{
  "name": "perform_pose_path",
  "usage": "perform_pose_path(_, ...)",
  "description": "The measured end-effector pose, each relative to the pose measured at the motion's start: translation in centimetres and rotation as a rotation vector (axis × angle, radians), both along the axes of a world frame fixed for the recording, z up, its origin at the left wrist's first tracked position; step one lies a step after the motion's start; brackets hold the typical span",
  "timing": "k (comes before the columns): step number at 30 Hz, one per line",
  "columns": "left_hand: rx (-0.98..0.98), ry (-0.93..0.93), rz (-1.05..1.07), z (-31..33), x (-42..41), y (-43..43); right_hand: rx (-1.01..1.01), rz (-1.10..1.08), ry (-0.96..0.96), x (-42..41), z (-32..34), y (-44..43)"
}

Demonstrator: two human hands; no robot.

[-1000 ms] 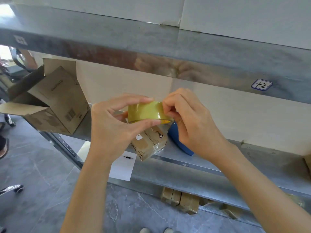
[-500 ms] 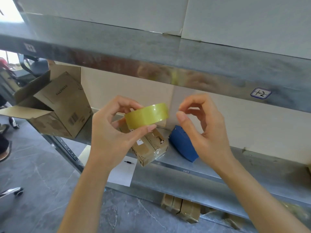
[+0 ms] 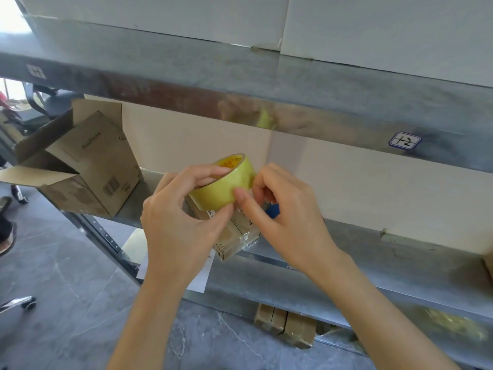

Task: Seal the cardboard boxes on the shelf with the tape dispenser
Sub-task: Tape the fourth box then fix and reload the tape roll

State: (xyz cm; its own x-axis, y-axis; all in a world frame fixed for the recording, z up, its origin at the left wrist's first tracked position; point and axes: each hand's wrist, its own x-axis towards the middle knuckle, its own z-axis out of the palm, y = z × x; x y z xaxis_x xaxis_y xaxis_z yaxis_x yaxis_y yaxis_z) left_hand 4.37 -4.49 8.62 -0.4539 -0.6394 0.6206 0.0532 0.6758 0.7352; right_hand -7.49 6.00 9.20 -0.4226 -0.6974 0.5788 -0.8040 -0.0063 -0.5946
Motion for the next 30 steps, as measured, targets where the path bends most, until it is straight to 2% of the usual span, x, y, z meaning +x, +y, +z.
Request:
perform_pose_path(8,-0.074,-0.043,0.054,-0.7,-0.3,-0.1,0.116,-0.071,0.062,0.4,-0.4,-0.5)
perform_pose_path(13,-0.167,-0.062,0.161,-1.6,-0.8,0.0,0.196,-0.113,-0.151,0.8,-0.6,-1.0)
perform_pose_path(19,-0.301,-0.058,0.242,-2.7,-1.2,-0.1,0.218,-0.126,-0.251,0.6,-1.1,-1.1)
perform_pose_path(30,-0.122,-0.062,0.161,-3.5,-1.5,-0.1,0.225,-0.100,-0.153,0.2,-1.2,-0.2)
